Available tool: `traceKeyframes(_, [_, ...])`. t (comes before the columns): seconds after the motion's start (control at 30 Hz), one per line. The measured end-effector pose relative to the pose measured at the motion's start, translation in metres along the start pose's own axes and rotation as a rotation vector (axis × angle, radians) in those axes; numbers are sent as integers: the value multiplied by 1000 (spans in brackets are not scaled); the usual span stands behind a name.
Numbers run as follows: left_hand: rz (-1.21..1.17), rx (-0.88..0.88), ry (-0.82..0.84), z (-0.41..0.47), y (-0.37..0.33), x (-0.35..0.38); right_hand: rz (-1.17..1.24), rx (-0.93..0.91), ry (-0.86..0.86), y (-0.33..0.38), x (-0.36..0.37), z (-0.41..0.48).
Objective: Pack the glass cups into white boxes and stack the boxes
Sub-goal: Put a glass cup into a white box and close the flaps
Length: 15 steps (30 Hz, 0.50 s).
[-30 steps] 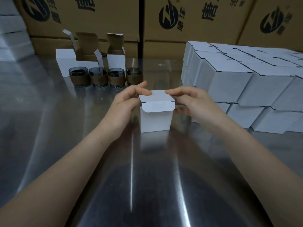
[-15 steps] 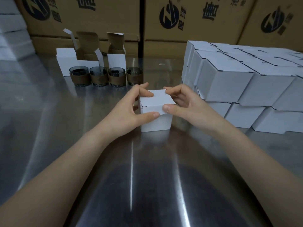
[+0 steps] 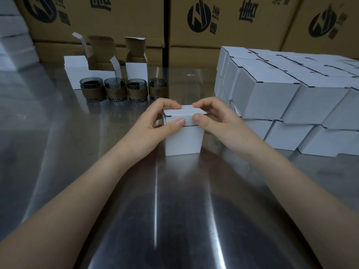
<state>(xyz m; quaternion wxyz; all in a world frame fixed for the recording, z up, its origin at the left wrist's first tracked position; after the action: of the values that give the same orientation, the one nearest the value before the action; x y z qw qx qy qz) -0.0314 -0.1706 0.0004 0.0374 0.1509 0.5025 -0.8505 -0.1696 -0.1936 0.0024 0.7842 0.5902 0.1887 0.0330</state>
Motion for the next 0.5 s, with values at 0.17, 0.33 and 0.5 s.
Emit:
traceKeyframes(0.17, [19,-23,5,-1,2,0,-11,15,24,-1,0,0])
traceKeyframes(0.33, [-1,-64,13,-2,6,0,-36,33,57,-1,2,-1])
traceKeyframes(0.5, [-20,-92,0,-2,7,0,-49,68,55,-4,1,-2])
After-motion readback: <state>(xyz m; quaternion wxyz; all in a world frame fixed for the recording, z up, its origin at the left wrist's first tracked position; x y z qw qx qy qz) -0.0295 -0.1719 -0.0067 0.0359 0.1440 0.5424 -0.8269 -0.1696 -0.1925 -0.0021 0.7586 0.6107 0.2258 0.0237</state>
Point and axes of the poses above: each hand's wrist, its own z-axis towards the middle knuckle, its own x-axis out of the palm, y = z × x, the point moved 10 cm from there along z, towards the middle knuckle, and after that the axes turned 4 degrees about x, right-handed, at the moved point
